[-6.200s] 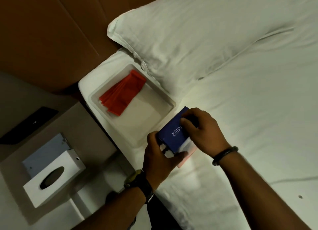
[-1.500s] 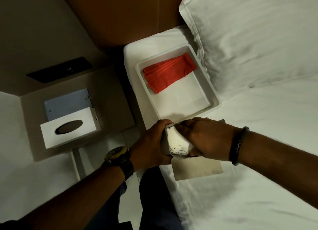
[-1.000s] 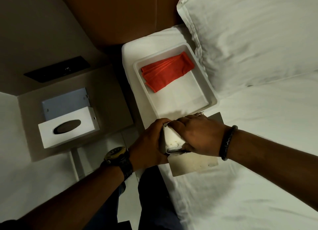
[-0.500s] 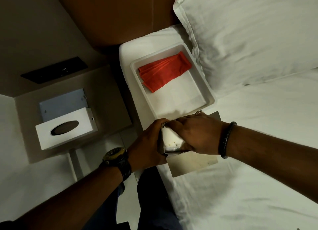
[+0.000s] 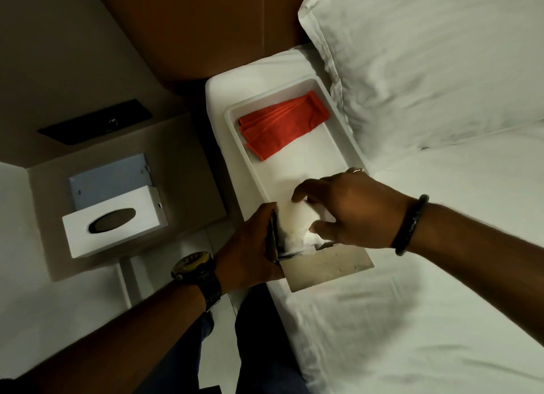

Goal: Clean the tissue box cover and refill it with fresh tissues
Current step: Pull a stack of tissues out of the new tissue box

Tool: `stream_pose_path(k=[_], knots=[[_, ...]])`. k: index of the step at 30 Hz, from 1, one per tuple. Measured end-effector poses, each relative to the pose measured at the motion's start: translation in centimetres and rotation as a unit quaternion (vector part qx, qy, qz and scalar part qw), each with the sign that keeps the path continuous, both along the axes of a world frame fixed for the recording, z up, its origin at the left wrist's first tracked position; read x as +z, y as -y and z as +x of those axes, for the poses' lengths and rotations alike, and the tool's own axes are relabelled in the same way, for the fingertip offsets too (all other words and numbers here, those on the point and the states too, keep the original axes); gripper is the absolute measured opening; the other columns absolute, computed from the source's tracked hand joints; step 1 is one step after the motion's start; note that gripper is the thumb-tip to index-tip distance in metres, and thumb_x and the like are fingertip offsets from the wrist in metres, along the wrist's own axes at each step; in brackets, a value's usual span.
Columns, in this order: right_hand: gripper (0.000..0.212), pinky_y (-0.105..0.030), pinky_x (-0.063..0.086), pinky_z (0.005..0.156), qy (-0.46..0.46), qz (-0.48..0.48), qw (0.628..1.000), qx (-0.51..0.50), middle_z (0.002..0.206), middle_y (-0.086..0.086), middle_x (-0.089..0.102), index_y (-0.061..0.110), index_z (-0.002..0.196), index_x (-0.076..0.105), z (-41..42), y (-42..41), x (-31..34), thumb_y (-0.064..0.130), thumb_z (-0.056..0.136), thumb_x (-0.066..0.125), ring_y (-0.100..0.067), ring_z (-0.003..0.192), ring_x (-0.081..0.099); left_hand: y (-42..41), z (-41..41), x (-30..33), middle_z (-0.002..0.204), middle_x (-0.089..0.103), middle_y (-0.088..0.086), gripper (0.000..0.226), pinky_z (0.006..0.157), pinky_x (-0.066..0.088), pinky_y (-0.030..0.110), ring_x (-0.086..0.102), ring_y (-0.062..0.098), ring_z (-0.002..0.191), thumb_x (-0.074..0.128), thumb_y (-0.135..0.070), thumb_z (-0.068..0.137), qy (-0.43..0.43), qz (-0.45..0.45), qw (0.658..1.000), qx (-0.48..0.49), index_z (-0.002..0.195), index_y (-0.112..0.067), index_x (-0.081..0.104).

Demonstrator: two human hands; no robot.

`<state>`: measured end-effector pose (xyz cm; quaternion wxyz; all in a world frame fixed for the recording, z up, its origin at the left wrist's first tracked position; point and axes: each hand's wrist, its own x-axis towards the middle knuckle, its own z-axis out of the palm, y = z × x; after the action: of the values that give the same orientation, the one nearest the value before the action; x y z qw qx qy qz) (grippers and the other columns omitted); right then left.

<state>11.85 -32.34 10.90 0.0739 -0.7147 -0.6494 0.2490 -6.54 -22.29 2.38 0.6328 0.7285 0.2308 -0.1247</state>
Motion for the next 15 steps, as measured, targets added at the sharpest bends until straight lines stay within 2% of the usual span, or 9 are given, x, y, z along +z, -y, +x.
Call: stream_pose_path(k=[2,5,7,9,12,15], knots=[[0.052,-0.036,0.047,0.086,-0.013,-0.015,1.000,-0.002,0.104,-0.001,0.069,0.024,0.128,0.050,0.2,-0.2,0.3,0.033,0.080,0.067,-0.023,0.090,0.066,0.0,0.2,0.0,0.123,0.046,-0.014,0.089,0.096,0.051,0.033,0.052,0.015,0.119,0.079,-0.037,0.053,0.002,0.016,1.000,-0.008,0.127,-0.036,0.029],[0.055,-0.033,0.047,0.081,-0.024,-0.052,0.998,0.002,0.104,0.001,0.067,0.024,0.127,0.050,-0.2,0.2,0.0,0.034,0.077,0.070,-0.021,0.089,0.064,0.4,0.4,0.0,0.123,0.046,-0.010,0.088,0.092,0.054,0.035,0.054,0.016,0.114,0.084,-0.023,0.058,0.009,0.033,0.999,-0.018,0.122,-0.044,0.028],[0.052,-0.034,0.047,0.080,-0.024,-0.061,0.998,0.016,0.102,0.003,0.066,0.024,0.123,0.051,-0.4,0.5,0.0,0.036,0.075,0.070,-0.019,0.089,0.063,0.5,0.3,-0.1,0.127,0.046,-0.005,0.089,0.089,0.056,0.039,0.055,0.018,0.114,0.080,-0.033,0.055,0.007,0.038,0.999,-0.018,0.126,-0.040,0.028],[0.053,-0.036,0.050,0.081,-0.028,-0.057,0.998,0.024,0.101,0.002,0.067,0.022,0.122,0.051,-0.6,0.8,0.0,0.035,0.075,0.071,-0.020,0.087,0.065,0.6,0.3,-0.1,0.125,0.046,-0.010,0.086,0.088,0.056,0.035,0.055,0.017,0.114,0.077,-0.038,0.054,0.014,0.039,0.999,-0.015,0.125,-0.039,0.028],[0.060,-0.037,0.049,0.085,-0.010,-0.060,0.997,0.036,0.102,-0.001,0.067,0.022,0.131,0.045,-0.9,1.2,-0.3,0.034,0.078,0.069,-0.022,0.087,0.065,0.4,0.4,0.3,0.119,0.042,-0.025,0.083,0.086,0.055,0.028,0.055,0.011,0.111,0.081,-0.031,0.054,0.026,0.032,0.999,-0.006,0.118,-0.044,0.030],[0.061,-0.038,0.051,0.084,-0.009,-0.050,0.998,0.034,0.110,-0.002,0.067,0.021,0.134,0.047,-0.8,1.1,0.1,0.033,0.078,0.067,-0.022,0.093,0.065,0.5,0.7,0.4,0.120,0.044,-0.023,0.082,0.086,0.056,0.030,0.056,0.008,0.110,0.075,-0.042,0.051,0.026,0.038,0.999,-0.009,0.119,-0.047,0.028]])
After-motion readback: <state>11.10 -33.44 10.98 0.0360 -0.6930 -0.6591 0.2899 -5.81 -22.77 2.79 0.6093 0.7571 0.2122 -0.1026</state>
